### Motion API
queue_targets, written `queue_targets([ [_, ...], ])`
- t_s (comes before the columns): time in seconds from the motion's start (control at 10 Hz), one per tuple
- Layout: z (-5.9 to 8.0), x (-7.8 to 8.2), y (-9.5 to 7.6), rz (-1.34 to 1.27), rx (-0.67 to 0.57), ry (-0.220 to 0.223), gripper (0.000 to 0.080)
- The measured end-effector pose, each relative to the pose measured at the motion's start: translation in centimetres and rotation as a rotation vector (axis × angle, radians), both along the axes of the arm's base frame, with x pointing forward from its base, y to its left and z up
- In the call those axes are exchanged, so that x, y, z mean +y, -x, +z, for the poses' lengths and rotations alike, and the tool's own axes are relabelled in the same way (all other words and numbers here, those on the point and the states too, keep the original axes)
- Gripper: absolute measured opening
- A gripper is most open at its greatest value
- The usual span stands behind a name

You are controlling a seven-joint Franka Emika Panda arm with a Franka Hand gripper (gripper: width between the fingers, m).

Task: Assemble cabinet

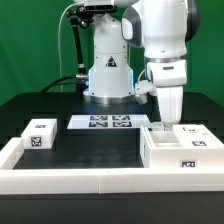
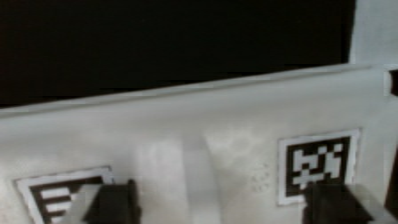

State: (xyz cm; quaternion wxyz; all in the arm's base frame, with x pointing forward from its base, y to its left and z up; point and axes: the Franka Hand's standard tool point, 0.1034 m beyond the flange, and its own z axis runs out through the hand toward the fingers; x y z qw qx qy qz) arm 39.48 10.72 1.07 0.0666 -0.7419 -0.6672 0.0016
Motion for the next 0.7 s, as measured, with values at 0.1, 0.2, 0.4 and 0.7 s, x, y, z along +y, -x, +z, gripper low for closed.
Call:
queue_targets([
  [0.1, -0.05, 0.01, 0.04, 0.0, 0.001, 0.0, 0.0399],
  [0.2, -0.05, 0.01, 0.05, 0.0, 0.002, 0.0, 0.0211],
  [0.4, 0.14, 0.04, -0.25, -0.001, -0.011, -0.002, 0.0073],
  [0.7, 0.26, 0.01, -0.35, -0.001, -0.014, -0.002, 0.0074],
])
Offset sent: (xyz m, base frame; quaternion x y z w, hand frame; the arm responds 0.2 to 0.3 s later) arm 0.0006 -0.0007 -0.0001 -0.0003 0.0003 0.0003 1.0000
